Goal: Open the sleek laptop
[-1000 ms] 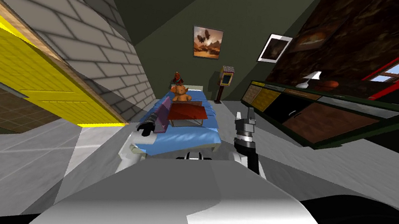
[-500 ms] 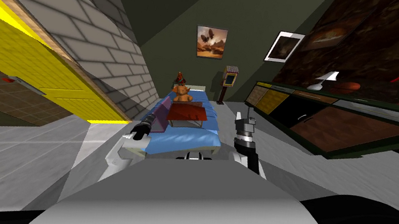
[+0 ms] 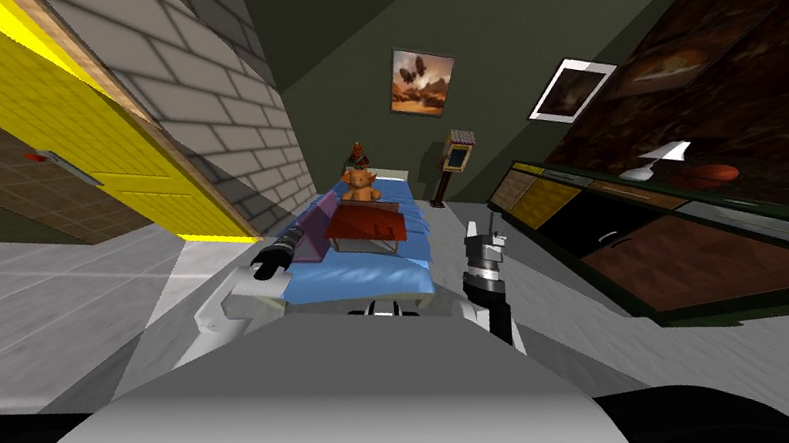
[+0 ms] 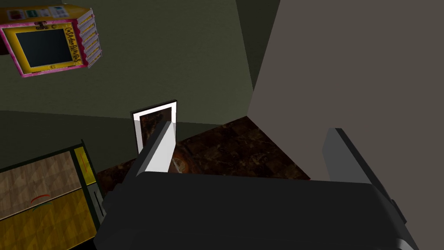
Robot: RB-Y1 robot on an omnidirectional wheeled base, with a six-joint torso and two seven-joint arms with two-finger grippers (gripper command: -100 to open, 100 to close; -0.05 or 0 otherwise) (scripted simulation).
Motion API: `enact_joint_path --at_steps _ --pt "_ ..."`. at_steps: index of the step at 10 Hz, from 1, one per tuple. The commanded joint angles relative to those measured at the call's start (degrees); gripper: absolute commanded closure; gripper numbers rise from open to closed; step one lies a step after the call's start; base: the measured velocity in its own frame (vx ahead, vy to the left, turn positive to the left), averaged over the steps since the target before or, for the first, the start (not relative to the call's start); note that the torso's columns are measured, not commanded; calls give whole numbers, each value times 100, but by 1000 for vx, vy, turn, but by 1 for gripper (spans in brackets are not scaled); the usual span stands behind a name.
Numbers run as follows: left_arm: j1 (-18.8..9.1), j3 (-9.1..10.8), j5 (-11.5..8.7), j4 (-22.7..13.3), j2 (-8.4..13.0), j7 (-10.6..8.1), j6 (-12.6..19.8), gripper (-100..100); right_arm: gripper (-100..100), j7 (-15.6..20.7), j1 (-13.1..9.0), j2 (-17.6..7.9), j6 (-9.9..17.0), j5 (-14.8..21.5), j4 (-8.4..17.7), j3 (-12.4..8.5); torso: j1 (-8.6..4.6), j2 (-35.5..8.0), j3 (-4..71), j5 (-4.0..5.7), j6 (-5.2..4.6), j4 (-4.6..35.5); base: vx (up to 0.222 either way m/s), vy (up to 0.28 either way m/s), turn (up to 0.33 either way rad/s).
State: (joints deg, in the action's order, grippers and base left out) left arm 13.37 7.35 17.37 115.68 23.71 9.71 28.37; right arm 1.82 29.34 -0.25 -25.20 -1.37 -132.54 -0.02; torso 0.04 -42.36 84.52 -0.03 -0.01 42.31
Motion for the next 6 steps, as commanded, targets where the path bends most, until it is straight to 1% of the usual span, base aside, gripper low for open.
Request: enact_joint_path --at_steps 1,3,5,6 --pt "-134 235 166 -253 -72 -14 118 -100 0 0 0 0 0 0 0 0 -16 8 4 6 1 -2 33 -103 -13" --pt "-235 405 308 -434 -147 -20 205 -100 0 0 0 0 0 0 0 0 -9 14 9 5 0 -4 36 -99 -21" --pt "-370 635 501 -672 -246 -29 323 -100 0 0 0 0 0 0 0 0 -5 5 3 3 1 -1 35 -112 -23" --pt "-352 554 475 -610 -249 -23 284 -100 0 0 0 1 0 0 0 0 -8 10 6 4 0 -3 25 -54 -1"
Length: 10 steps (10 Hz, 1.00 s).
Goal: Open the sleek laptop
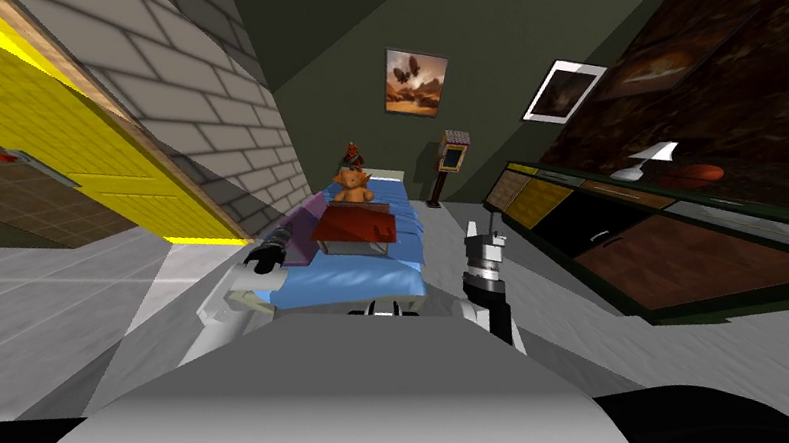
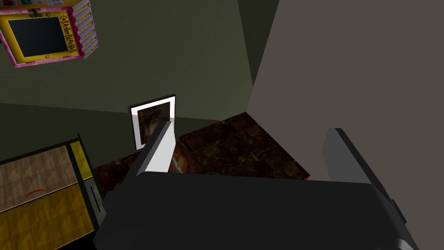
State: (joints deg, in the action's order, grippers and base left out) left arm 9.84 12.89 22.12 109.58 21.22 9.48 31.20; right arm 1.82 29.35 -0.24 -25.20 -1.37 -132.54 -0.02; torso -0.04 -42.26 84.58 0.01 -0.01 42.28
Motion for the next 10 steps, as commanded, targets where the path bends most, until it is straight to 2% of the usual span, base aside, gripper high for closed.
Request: enact_joint_path --at_steps 1,2,3,4,7,10 --pt "-9 9 15 -13 -10 1 16 -100 0 0 0 -1 0 0 0 -1 21 -7 -3 -4 2 1 5 -12 0" --pt "-9 7 14 -11 -9 1 14 100 0 0 0 -1 0 0 0 -1 28 -12 -7 -8 2 3 3 -6 -1" --pt "-108 -10 -250 87 -27 -122 301 100 0 0 0 -1 0 0 0 -1 19 -10 -6 -6 1 3 -28 127 -44" --pt "-108 -10 -250 87 -27 -122 317 100 0 0 -1 -3 0 0 0 -2 48 -14 -8 -11 0 4 -39 168 -46" --pt "-257 -36 -647 233 -54 -306 772 100 0 0 -1 -3 0 0 1 -2 -2 -3 -1 0 0 0 -45 150 -37" --pt "-406 -62 -1043 379 -80 -491 1227 100 0 0 0 -3 0 0 0 -3 14 9 6 -4 1 -3 -26 184 -40"
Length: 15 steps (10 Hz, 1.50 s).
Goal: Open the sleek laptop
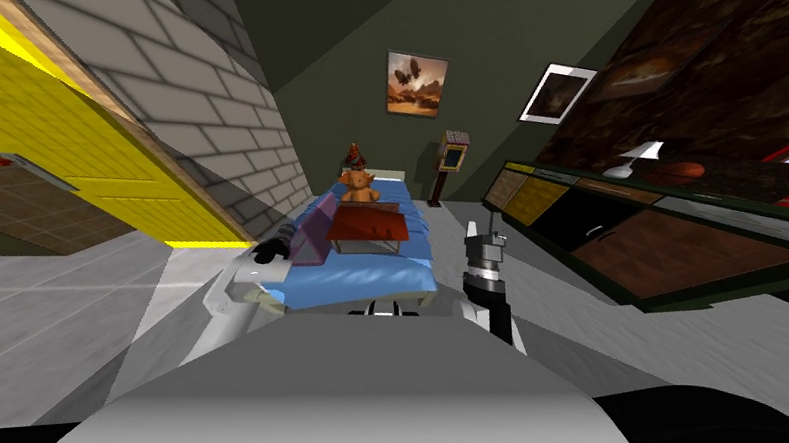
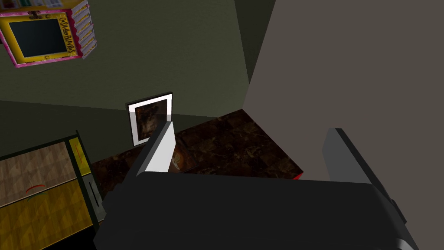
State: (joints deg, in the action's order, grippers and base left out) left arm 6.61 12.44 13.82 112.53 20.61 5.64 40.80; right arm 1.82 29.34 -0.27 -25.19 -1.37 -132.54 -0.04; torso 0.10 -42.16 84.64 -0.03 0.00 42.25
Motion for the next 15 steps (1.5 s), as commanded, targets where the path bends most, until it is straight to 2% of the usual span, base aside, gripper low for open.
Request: enact_joint_path --at_steps 1,2,3,4,15 --pt "-132 -25 -345 132 -28 -169 419 100 0 0 0 0 0 0 0 0 -5 -6 -2 0 0 1 -48 181 -37" --pt "-182 -34 -477 181 -37 -230 571 100 0 0 0 0 0 0 0 0 -11 -17 -9 3 0 4 -47 163 -38" --pt "-160 -31 -387 149 -33 -183 468 100 0 0 0 0 0 0 0 0 -18 -18 -11 5 0 5 -19 72 -12" --pt "-150 -68 -284 103 -6 -133 324 -100 0 0 0 1 0 0 0 1 -43 -9 -6 11 0 2 -19 -7 -27" --pt "-57 -302 456 -233 153 261 -781 -100 0 0 0 3 0 0 0 2 -11 -14 -8 3 0 4 -30 -58 -29"
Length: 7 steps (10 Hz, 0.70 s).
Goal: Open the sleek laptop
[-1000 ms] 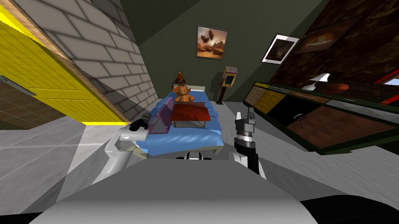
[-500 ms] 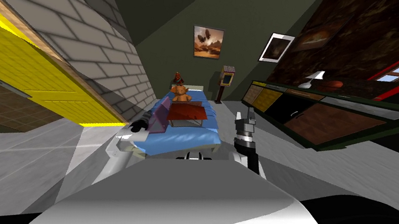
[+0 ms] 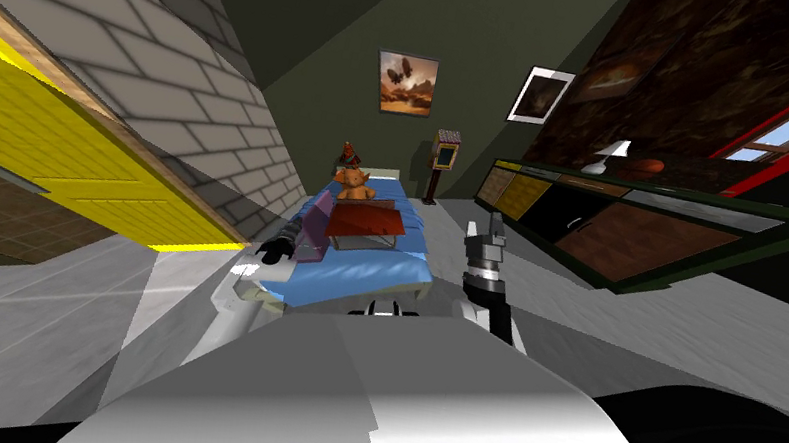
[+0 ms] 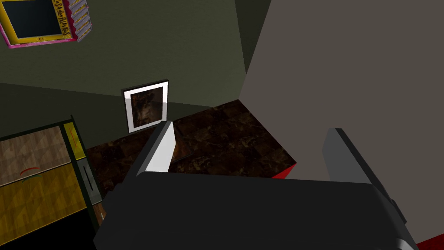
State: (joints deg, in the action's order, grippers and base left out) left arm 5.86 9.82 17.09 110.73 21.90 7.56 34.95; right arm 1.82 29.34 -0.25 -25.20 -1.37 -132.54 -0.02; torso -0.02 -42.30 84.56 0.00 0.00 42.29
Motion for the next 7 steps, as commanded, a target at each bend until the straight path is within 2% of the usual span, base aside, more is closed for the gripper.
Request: enact_joint_path --at_steps 1,2,3,4,5,6,7 --pt "24 -57 180 -76 35 97 -273 -100 0 0 0 0 0 0 0 0 1 -2 -1 0 0 1 -24 -55 -24" --pt "19 -45 142 -60 26 73 -208 -100 0 0 0 0 0 0 0 0 1 1 1 0 0 0 -9 -26 -2" --pt "-78 59 216 -168 7 65 -175 -100 0 0 0 0 0 0 0 0 10 6 4 -2 1 -2 36 41 -209" --pt "-48 7 207 -149 -4 71 -217 -100 0 0 0 -1 0 0 0 -1 27 19 11 -7 -5 -5 23 32 -63" --pt "-59 14 216 -161 -8 68 -215 100 0 0 1 -1 0 0 0 -1 14 10 7 -5 4 -4 3 5 11" --pt "-144 30 0 -165 -78 -80 -113 100 0 0 1 -1 0 0 0 -1 -2 -2 -1 0 1 0 -33 125 -10" --pt "-187 39 -108 -167 -113 -154 -62 100 0 0 0 -2 0 0 0 -2 34 -12 -8 -8 1 4 -65 187 -37"
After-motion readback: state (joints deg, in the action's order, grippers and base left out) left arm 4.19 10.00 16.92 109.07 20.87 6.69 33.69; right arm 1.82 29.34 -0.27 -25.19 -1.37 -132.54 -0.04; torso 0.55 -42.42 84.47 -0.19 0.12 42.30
